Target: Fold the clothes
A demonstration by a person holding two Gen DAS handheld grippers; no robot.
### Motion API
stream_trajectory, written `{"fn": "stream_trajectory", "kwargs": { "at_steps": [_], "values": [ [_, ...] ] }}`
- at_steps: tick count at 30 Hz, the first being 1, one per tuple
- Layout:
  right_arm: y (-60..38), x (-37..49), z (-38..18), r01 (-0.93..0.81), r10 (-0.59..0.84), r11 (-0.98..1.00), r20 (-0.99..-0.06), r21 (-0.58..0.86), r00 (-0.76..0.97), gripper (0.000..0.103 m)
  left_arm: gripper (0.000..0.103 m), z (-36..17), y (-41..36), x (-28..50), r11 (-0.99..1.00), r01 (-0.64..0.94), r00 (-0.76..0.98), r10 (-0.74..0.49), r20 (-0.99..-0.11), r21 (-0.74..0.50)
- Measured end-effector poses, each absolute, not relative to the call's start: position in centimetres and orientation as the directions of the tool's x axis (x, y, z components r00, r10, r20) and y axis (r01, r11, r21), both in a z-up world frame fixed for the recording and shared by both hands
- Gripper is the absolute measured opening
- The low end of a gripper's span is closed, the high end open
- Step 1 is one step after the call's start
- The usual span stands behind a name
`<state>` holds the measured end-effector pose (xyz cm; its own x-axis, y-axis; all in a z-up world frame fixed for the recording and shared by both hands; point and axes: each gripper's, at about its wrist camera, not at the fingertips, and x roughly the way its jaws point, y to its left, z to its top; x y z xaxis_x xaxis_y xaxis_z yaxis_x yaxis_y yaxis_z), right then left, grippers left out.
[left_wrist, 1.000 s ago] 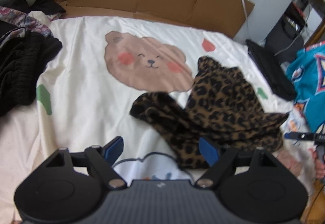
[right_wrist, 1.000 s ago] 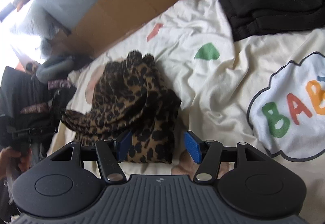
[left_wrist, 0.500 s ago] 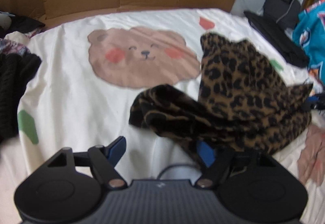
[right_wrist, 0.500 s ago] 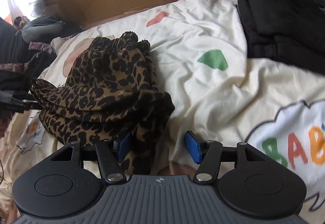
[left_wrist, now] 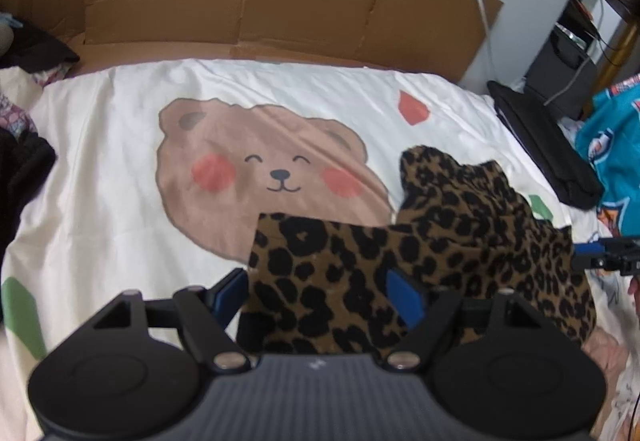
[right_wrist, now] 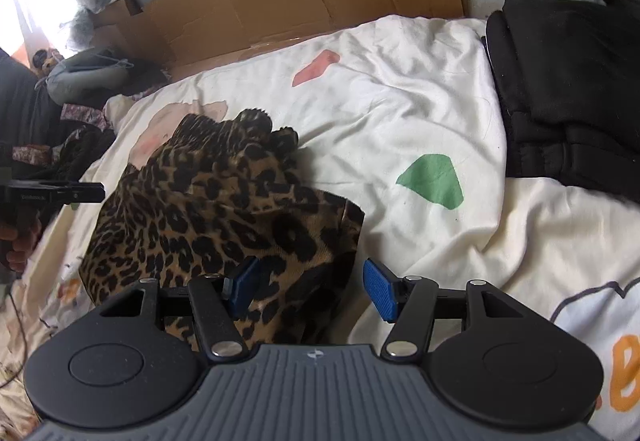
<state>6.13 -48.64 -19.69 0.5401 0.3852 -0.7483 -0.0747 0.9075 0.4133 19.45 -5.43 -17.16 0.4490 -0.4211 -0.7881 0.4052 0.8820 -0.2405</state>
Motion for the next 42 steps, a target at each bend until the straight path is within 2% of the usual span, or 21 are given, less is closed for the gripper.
{"fn": "stream_trajectory", "kwargs": {
  "at_steps": [9,12,14,17,19,22,23,25,26,29,33,37,42],
  "values": [
    [-48.9,7.0,-20.9,-0.045,0.393,0.896,-0.743,0.441,0.541,0.062,0.079,-19.0,-5.4,21.4,0.888,0.399,0.428,-0.400,-0.810,-0.228],
    [-48.9,7.2,-21.3,-0.035,0.392,0.894,-0.742,0.447,0.544,0.048,0.079,-19.5,-5.9,21.6,0.878,0.424,0.417,-0.406,-0.813,-0.221],
    [-48.9,7.3,-21.5,-0.029,0.392,0.892,-0.741,0.450,0.545,0.046,0.079,-19.6,-6.1,21.7,0.878,0.431,0.424,-0.402,-0.811,-0.210],
    [-48.7,7.2,-21.0,-0.042,0.385,0.898,-0.736,0.438,0.557,0.046,0.073,-19.5,-6.2,21.9,0.872,0.442,0.435,-0.414,-0.800,-0.211],
    [-48.6,7.2,-20.6,-0.051,0.381,0.902,-0.732,0.430,0.565,0.046,0.064,-19.4,-6.3,21.7,0.865,0.455,0.440,-0.426,-0.791,-0.213],
    [-48.5,7.1,-20.1,-0.065,0.374,0.907,-0.726,0.416,0.577,0.045,0.057,-19.4,-6.1,21.6,0.868,0.452,0.448,-0.418,-0.790,-0.203],
    [-48.4,7.1,-19.9,-0.069,0.372,0.909,-0.724,0.412,0.581,0.042,0.051,-19.5,-6.1,21.6,0.872,0.448,0.451,-0.412,-0.792,-0.199],
    [-48.3,7.0,-19.5,-0.078,0.368,0.912,-0.720,0.402,0.589,0.008,0.036,-19.5,-5.9,21.7,0.879,0.437,0.457,-0.400,-0.795,-0.191],
    [-48.4,7.0,-19.5,-0.075,0.354,0.918,-0.722,0.389,0.594,0.005,0.029,-19.5,-5.7,21.8,0.884,0.427,0.461,-0.393,-0.796,-0.190],
    [-48.5,6.7,-18.8,-0.071,0.355,0.914,-0.700,0.400,0.619,0.002,0.024,-19.2,-5.3,21.7,0.888,0.417,0.466,-0.392,-0.793,-0.194],
    [-49.1,6.4,-17.5,-0.049,0.360,0.899,-0.668,0.436,0.651,0.001,0.023,-18.9,-5.2,21.5,0.887,0.423,0.470,-0.388,-0.793,-0.184],
    [-49.2,6.6,-16.8,-0.056,0.328,0.915,-0.656,0.400,0.680,0.001,0.023,-19.1,-5.3,21.5,0.890,0.418,0.475,-0.384,-0.791,-0.181],
    [-49.1,7.5,-19.3,-0.021,0.307,0.924,-0.706,0.383,0.638,0.001,0.028,-19.6,-5.6,21.6,0.895,0.417,0.475,-0.361,-0.802,-0.156]
  ]
}}
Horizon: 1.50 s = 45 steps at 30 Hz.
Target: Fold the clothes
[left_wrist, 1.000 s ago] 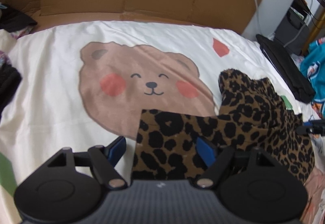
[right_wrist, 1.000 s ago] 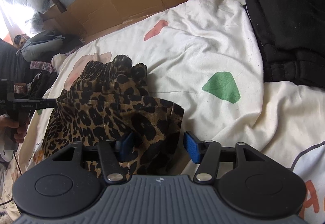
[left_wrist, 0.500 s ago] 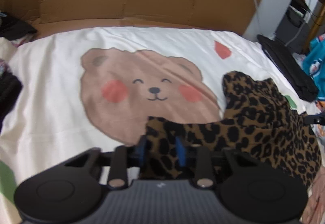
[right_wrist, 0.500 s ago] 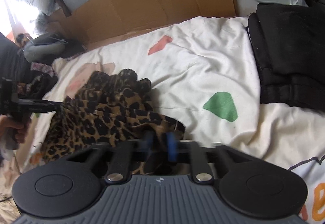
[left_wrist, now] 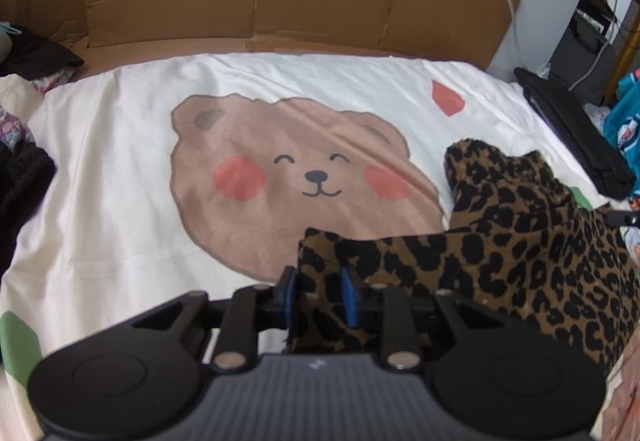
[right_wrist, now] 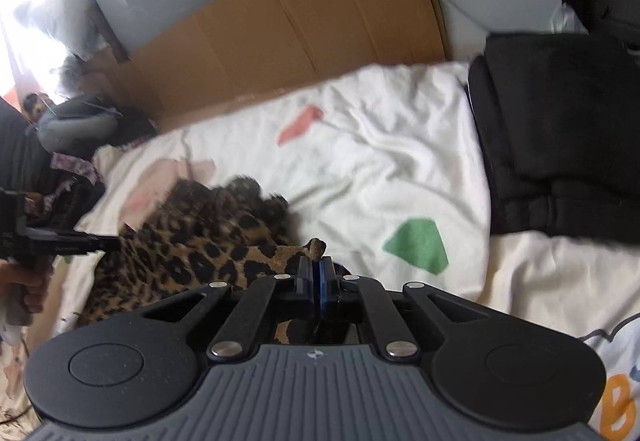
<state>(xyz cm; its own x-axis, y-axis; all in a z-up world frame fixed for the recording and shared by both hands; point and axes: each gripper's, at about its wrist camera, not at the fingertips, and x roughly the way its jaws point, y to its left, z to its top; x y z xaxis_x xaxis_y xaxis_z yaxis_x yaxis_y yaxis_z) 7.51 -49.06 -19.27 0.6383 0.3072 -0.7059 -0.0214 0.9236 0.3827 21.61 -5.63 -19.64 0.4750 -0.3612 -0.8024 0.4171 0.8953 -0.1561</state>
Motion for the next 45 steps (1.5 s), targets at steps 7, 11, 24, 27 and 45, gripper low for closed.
{"fn": "stream_trajectory", "kwargs": {
  "at_steps": [7,11,24,27,45],
  "values": [
    [-48.5,8.0,-21.4,0.006,0.271,0.938,-0.741,0.347,0.614,0.030,0.038,-20.1,-5.9,21.4,0.892,0.433,0.479,-0.351,-0.805,-0.131],
    [-48.4,8.3,-22.0,-0.002,0.278,0.938,-0.748,0.347,0.602,0.031,0.041,-20.3,-5.9,21.4,0.891,0.434,0.482,-0.357,-0.800,-0.137],
    [-47.1,9.2,-22.3,-0.068,0.285,0.952,-0.776,0.300,0.563,0.013,0.056,-19.5,-6.1,21.2,0.884,0.455,0.495,-0.356,-0.793,-0.113],
    [-46.8,8.8,-21.8,-0.066,0.271,0.956,-0.772,0.286,0.575,0.005,0.054,-19.6,-6.6,21.5,0.874,0.469,0.472,-0.370,-0.800,-0.127],
    [-47.7,4.8,-17.0,-0.040,0.260,0.947,-0.687,0.318,0.679,0.003,0.006,-18.4,-6.8,20.1,0.889,0.444,0.485,-0.344,-0.804,-0.112]
  ]
}}
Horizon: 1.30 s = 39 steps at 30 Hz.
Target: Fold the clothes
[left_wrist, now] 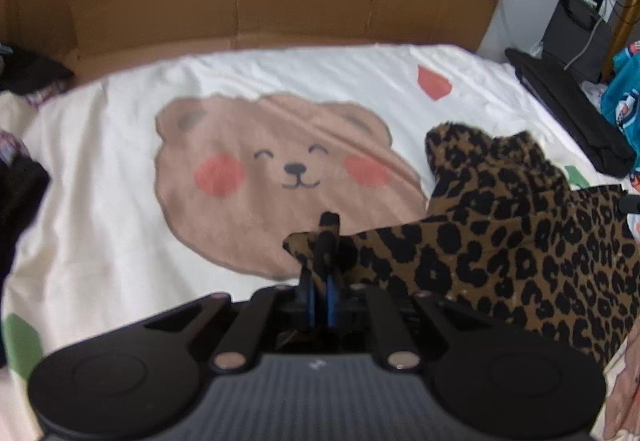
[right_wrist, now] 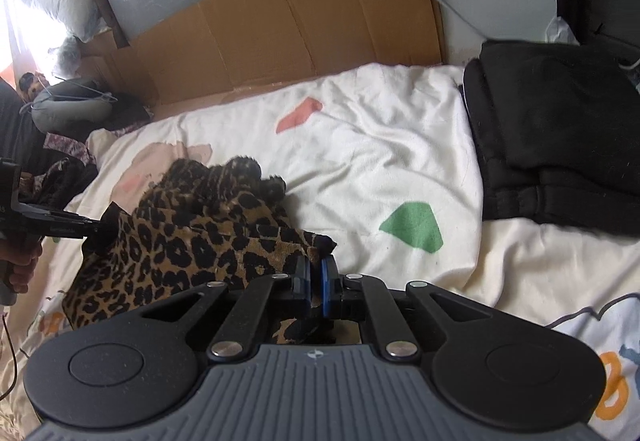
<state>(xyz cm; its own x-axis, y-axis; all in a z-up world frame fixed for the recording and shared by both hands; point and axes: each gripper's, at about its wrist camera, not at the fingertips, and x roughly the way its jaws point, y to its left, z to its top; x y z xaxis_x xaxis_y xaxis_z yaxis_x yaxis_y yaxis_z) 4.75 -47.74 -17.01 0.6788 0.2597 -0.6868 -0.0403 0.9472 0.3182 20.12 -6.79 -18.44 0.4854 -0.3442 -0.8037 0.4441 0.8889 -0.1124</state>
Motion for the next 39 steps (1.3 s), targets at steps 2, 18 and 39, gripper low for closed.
{"fn": "stream_trajectory", "kwargs": {
  "at_steps": [2,18,39],
  "values": [
    [-48.1,5.1,-16.4,-0.048,0.258,0.948,-0.674,0.314,0.692,0.003,0.006,-17.1,-6.3,19.6,0.890,0.441,0.512,-0.359,-0.781,-0.120],
    [-48.2,5.3,-11.1,-0.086,0.263,0.946,-0.586,0.311,0.766,0.003,0.006,-10.1,-4.7,19.3,0.896,0.413,0.618,-0.406,-0.673,-0.161],
    [-50.0,11.9,-16.0,-0.007,0.282,0.929,-0.694,0.371,0.662,0.003,0.006,-14.1,-5.8,25.5,0.896,0.402,0.522,-0.393,-0.757,-0.188]
  ]
}}
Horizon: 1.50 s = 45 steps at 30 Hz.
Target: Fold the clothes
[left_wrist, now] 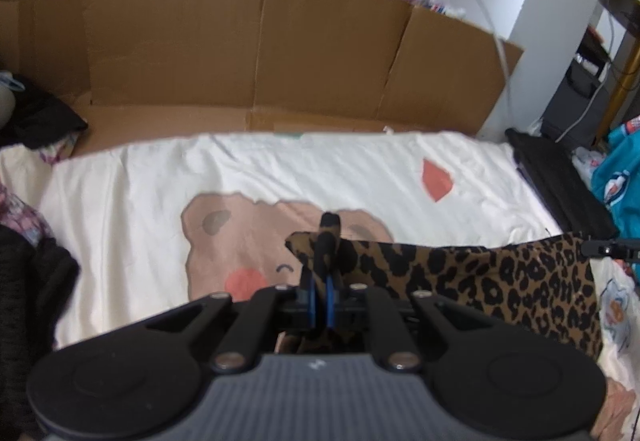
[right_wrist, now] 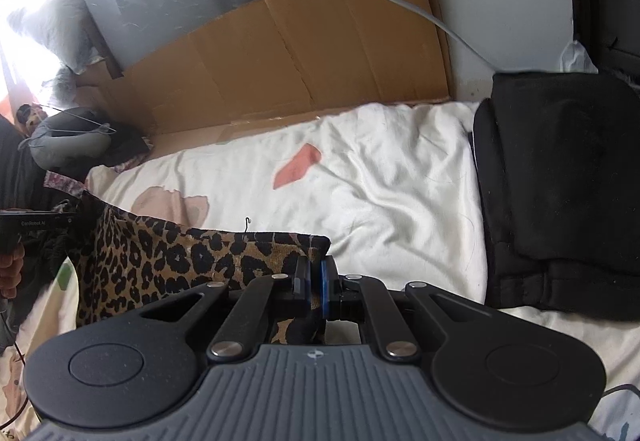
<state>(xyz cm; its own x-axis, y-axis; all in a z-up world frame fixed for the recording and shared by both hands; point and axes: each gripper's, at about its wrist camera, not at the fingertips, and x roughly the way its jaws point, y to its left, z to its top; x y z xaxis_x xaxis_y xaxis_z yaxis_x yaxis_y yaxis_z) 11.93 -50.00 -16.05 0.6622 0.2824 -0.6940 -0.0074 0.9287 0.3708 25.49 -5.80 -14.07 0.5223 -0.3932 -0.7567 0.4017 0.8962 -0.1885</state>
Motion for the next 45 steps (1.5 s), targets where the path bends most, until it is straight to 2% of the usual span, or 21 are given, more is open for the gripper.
{"fn": "stream_trajectory", "kwargs": {
  "at_steps": [6,10,14,16,18,25,29,30,32,33,34,38,41,42,43,45],
  "values": [
    [-50.8,12.7,-19.8,0.097,0.221,0.928,-0.744,0.359,0.630,0.000,0.006,-18.8,-5.8,26.3,0.919,0.355,0.454,-0.328,-0.828,-0.170],
    [-52.1,12.2,-20.6,0.139,0.223,0.910,-0.744,0.390,0.630,0.000,0.010,-20.1,-5.2,26.1,0.930,0.314,0.447,-0.321,-0.835,-0.189],
    [-52.8,11.4,-20.7,0.149,0.235,0.897,-0.734,0.417,0.637,0.000,0.028,-19.2,-5.2,25.8,0.936,0.306,0.466,-0.304,-0.831,-0.171],
    [-52.6,11.2,-20.4,0.141,0.244,0.895,-0.728,0.424,0.640,0.000,0.045,-18.5,-5.0,25.6,0.942,0.300,0.488,-0.289,-0.823,-0.153],
    [-52.4,10.9,-20.2,0.133,0.252,0.893,-0.723,0.431,0.643,0.000,0.050,-17.7,-4.7,25.4,0.948,0.287,0.514,-0.274,-0.813,-0.137],
    [-51.8,9.9,-19.4,0.105,0.283,0.885,-0.703,0.454,0.653,0.004,0.051,-14.3,-4.0,24.8,0.953,0.274,0.604,-0.273,-0.749,-0.126],
    [-51.4,9.4,-18.9,0.089,0.300,0.880,-0.691,0.467,0.658,0.005,0.051,-12.8,-4.9,24.1,0.938,0.328,0.623,-0.307,-0.719,-0.115],
    [-51.4,9.3,-18.8,0.085,0.304,0.878,-0.688,0.470,0.659,0.008,0.051,-12.7,-5.4,23.8,0.929,0.353,0.620,-0.321,-0.716,-0.111],
    [-51.4,10.3,-18.2,0.082,0.314,0.874,-0.685,0.479,0.657,0.027,0.051,-12.7,-6.8,23.5,0.908,0.404,0.602,-0.357,-0.714,-0.113],
    [-51.3,10.7,-18.3,0.084,0.319,0.870,-0.685,0.486,0.655,0.046,0.051,-12.7,-7.6,23.3,0.894,0.432,0.589,-0.377,-0.715,-0.116],
    [-51.2,10.9,-18.7,0.079,0.335,0.862,-0.679,0.501,0.653,0.050,0.051,-12.8,-8.4,23.1,0.882,0.457,0.579,-0.392,-0.715,-0.114],
    [-50.6,12.0,-20.5,0.091,0.376,0.839,-0.692,0.537,0.617,0.050,0.051,-12.9,-11.8,22.3,0.825,0.556,0.539,-0.448,-0.713,-0.098],
    [-50.4,12.7,-21.6,0.106,0.396,0.822,-0.696,0.559,0.600,0.048,0.050,-13.1,-13.8,21.9,0.781,0.617,0.509,-0.487,-0.709,-0.093],
    [-50.4,12.8,-21.7,0.106,0.398,0.820,-0.694,0.562,0.599,0.039,0.050,-13.2,-14.4,21.7,0.765,0.637,0.498,-0.501,-0.708,-0.094],
    [-50.3,12.8,-21.7,0.106,0.393,0.823,-0.695,0.557,0.602,0.020,0.050,-13.3,-14.9,21.5,0.750,0.655,0.486,-0.512,-0.709,-0.093],
    [-50.3,12.8,-21.5,0.105,0.381,0.831,-0.697,0.546,0.608,0.002,0.049,-13.9,-16.0,21.3,0.726,0.683,0.460,-0.513,-0.724,-0.080]
  ]
}}
